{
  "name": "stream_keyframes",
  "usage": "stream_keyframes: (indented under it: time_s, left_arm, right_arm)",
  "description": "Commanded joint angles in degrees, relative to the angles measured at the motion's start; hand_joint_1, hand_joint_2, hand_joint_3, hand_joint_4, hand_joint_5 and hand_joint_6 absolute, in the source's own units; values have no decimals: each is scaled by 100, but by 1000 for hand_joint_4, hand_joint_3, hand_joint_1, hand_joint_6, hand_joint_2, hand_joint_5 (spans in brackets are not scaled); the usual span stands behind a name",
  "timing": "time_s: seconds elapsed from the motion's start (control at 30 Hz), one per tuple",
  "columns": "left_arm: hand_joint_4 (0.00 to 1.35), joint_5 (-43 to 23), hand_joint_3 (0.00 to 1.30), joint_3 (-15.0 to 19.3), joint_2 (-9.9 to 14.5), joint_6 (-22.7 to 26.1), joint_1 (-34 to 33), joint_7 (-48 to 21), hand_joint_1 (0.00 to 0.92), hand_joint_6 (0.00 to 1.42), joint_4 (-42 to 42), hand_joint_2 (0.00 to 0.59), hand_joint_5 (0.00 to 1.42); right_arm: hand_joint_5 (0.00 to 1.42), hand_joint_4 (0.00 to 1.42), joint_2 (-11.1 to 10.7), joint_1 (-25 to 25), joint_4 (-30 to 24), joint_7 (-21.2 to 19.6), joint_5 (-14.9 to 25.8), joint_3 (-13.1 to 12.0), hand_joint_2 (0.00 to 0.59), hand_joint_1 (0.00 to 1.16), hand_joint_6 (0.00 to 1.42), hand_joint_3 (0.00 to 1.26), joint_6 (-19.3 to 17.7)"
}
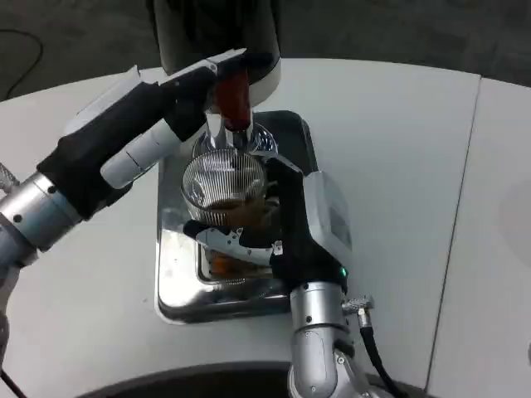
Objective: Grasp the cup under the faucet to collect the drink, then remove the cup.
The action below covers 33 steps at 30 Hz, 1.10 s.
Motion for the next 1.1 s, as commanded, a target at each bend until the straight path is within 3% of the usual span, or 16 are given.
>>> stream_keyframes:
  time_s: [0.03,0.57,0.83,1.1]
  left_arm:
    - [0,-195,0,174,-82,213,116,-128,0,0,23,71,2]
    - [0,-248,0,346,-51,256,292,-330,0,0,-579,80,0]
    - [0,-373,0,970,305,443,1004,-191,0,0,-1553,80,0]
    - [0,-404,0,1369,464,423,1330,-158,0,0,-1613,81,0]
  right_arm:
    - [980,789,615,109,-284,-95,-82,-7,127,953,965,753,-148]
    - [981,789,563,216,-461,-40,-87,-18,119,941,973,753,-102]
    - [992,789,510,560,-1052,83,-181,71,116,936,978,753,-36]
    - [994,789,593,764,-1148,228,-267,142,116,935,981,753,-17]
